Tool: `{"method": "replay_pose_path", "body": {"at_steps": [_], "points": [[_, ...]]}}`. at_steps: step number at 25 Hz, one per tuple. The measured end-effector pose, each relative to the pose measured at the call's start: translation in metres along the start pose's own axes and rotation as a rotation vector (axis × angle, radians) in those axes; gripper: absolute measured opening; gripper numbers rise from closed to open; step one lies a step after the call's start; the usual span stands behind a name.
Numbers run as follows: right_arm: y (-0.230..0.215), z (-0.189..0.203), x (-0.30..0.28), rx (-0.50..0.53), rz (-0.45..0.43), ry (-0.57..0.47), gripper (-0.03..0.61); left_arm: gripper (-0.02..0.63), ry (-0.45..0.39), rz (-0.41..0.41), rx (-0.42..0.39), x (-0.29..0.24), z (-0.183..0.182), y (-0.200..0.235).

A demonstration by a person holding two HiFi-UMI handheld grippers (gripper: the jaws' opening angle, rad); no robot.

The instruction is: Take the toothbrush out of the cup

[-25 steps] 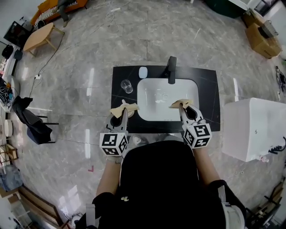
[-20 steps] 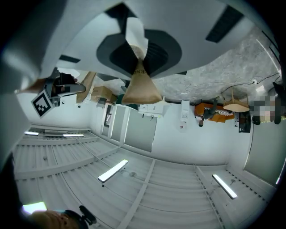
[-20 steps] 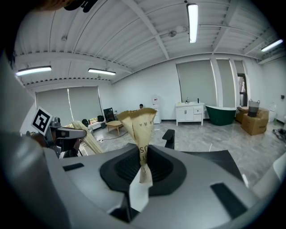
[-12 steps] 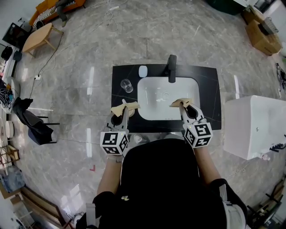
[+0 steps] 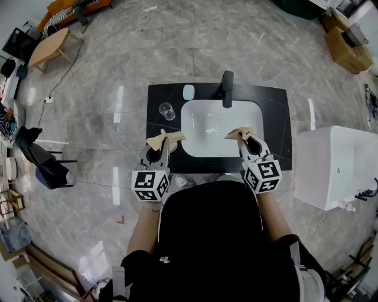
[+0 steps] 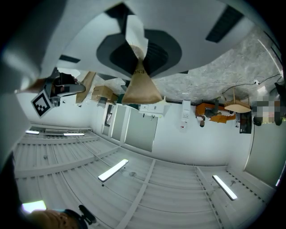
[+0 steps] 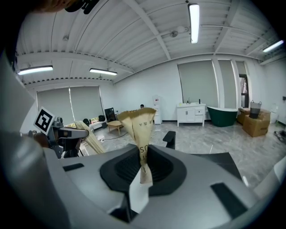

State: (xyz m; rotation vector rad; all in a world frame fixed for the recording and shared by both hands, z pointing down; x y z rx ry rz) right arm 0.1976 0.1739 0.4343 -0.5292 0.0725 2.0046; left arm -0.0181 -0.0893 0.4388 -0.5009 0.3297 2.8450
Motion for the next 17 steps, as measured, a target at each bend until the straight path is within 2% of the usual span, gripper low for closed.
{"method": "replay_pose_path", "body": {"at_steps": [17], "points": [[-0.0042,0.0048,0.0029,-0.027,0.005,-0.002,0.052,0.043,0.002,-0.004,0.002,0.0011,0.0051,-0.0051]]}}
Point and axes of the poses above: the fingertips, and each gripper's own axes: x backward along the fingers, y to its left, z out of its underside, the point moved 10 cm from there along x, backward along the fingers, and after that the axes turned 1 degree about -x, right-handed, at the moved point
